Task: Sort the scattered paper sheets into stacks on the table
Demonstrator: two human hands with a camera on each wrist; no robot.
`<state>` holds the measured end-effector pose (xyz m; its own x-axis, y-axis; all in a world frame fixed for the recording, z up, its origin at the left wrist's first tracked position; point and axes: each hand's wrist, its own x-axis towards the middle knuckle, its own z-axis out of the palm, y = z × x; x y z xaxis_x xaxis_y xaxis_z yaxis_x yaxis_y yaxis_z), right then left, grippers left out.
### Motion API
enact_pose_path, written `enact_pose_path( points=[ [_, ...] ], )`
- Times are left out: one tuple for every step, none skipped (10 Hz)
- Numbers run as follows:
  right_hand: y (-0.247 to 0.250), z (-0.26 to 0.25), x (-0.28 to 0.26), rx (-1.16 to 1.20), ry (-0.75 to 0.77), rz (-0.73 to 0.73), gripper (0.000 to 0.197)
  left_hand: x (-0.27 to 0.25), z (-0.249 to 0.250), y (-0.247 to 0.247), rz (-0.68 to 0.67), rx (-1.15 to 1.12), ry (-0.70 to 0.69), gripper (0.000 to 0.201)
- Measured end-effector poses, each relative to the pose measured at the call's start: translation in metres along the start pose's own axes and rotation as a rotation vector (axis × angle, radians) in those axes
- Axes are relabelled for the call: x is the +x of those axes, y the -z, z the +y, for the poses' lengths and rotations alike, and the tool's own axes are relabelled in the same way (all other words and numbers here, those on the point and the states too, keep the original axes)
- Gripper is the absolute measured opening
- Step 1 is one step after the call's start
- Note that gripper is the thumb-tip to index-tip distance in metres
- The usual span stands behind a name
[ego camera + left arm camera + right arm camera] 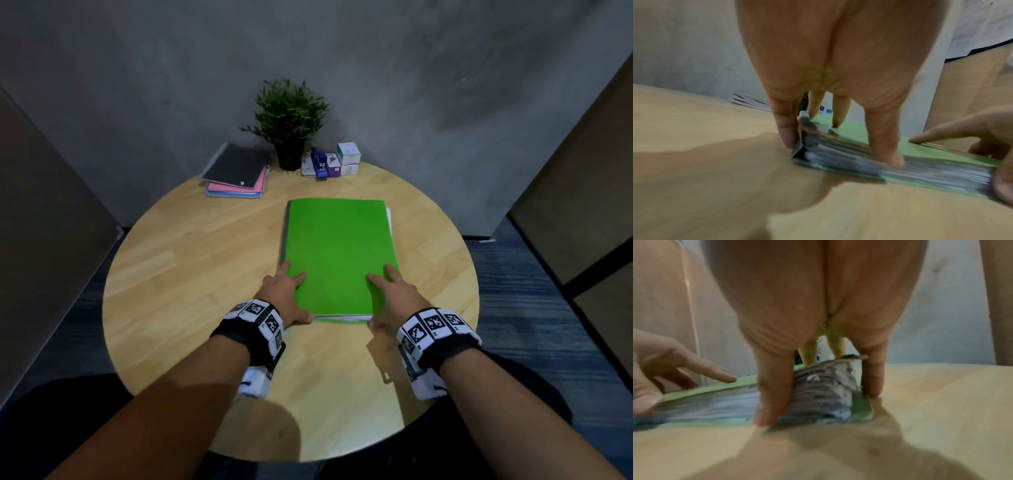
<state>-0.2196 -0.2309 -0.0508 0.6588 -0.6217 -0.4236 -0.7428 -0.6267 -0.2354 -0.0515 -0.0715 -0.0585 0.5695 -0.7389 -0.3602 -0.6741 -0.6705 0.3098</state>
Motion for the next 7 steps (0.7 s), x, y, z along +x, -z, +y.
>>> enact_pose_path(
  points=[
    [0.009, 0.009, 0.027, -0.005, -0.034, 0.067, 0.088, 0.028, 0.013, 0.003, 0.035, -0.016, 0.002, 0.093],
    [0.019, 0.017, 0.056, -0.027, -0.057, 0.092, 0.082, 0.057, 0.023, 0.007, 0.029, 0.033, -0.002, 0.091],
    [0.027, 0.026, 0.074, -0.027, -0.064, 0.12, 0.082, 0.075, 0.03, 0.012, -0.017, 0.103, 0.006, 0.088],
    [0.03, 0.033, 0.082, -0.014, -0.057, 0.131, 0.083, 0.081, 0.032, 0.012, -0.032, 0.131, 0.009, 0.084],
    [0.034, 0.029, 0.075, 0.025, -0.055, 0.084, 0.09, 0.07, 0.027, 0.011, -0.031, 0.069, -0.011, 0.081],
    [0.037, 0.027, 0.059, 0.101, -0.055, 0.083, 0.099, 0.051, 0.018, 0.015, 0.036, -0.106, -0.041, 0.081],
    [0.042, 0.027, 0.041, 0.168, -0.04, 0.155, 0.1, 0.031, 0.009, 0.032, 0.11, -0.18, -0.036, 0.076]
  ],
)
